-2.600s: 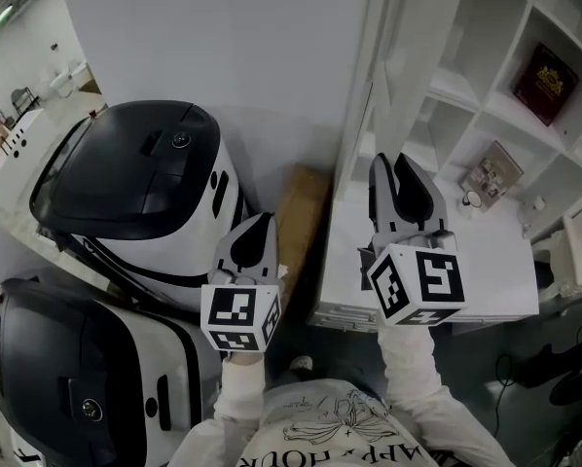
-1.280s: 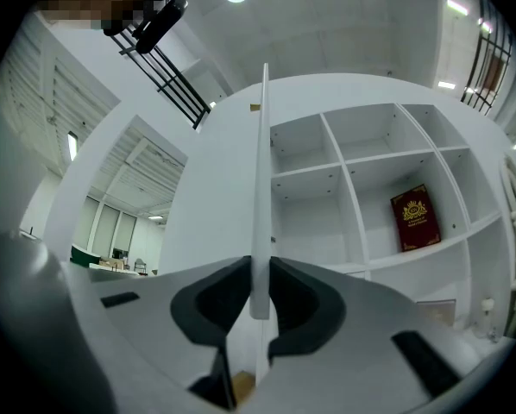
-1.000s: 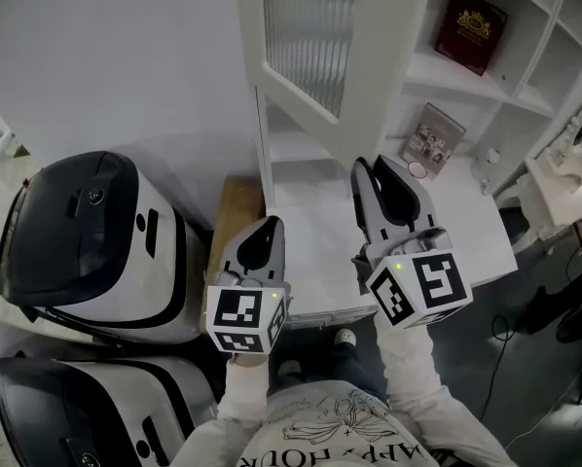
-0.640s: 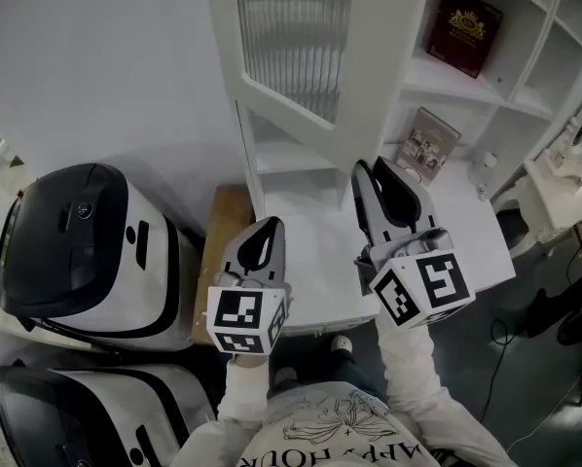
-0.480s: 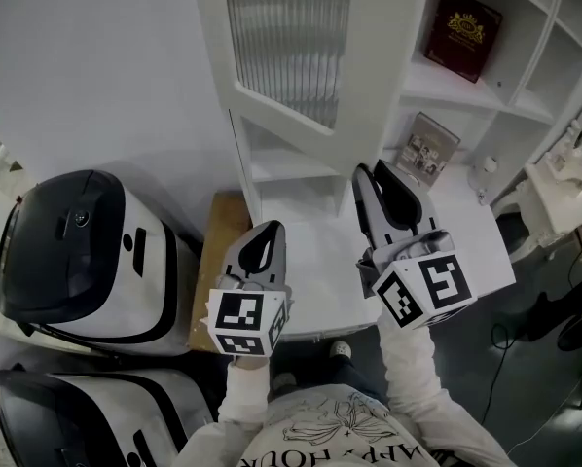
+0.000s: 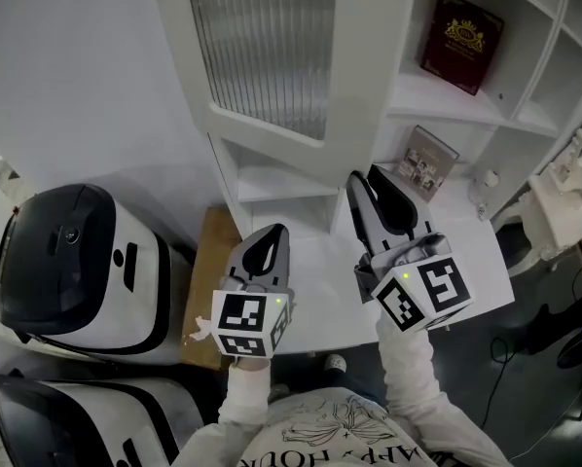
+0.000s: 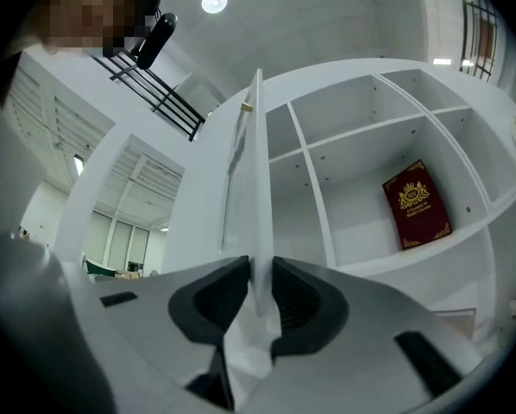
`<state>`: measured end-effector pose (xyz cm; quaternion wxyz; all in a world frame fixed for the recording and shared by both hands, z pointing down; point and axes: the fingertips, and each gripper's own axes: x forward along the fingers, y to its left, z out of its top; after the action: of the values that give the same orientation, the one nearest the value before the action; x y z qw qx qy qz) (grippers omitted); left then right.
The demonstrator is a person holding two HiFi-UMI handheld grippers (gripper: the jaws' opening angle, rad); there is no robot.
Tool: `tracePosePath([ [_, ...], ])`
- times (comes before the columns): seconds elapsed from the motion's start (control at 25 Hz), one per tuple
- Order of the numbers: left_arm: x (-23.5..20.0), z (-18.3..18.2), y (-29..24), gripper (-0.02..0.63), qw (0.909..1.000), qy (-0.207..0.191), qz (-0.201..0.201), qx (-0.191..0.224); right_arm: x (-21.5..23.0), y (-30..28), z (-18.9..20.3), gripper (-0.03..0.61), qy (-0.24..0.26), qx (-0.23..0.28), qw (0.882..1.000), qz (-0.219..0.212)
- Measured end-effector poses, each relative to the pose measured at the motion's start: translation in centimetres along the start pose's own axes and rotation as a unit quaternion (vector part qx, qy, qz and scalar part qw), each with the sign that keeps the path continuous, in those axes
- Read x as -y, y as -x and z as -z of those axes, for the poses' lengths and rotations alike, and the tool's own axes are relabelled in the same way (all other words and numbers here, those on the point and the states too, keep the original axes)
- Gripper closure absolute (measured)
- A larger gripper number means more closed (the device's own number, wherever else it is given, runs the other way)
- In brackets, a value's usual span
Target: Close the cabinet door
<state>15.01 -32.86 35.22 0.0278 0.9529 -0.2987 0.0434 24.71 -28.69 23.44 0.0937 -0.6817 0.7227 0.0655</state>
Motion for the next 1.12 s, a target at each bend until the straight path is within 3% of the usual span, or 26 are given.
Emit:
tracePosePath([
  [0.72, 1.3, -0.6, -6.5, 0.609, 0.9988, -0.002, -0.049, 0.001, 5.3, -3.1, 0.7, 0.489, -0.024, 0.015, 0.998, -0.062],
  [1.12, 0.8, -0.8, -8.2, 0.609, 0.9969, 0.0, -0.078, -0.001, 7.5, -4.8, 1.1, 0.483, -0.017, 0.022, 0.998, -0.049],
])
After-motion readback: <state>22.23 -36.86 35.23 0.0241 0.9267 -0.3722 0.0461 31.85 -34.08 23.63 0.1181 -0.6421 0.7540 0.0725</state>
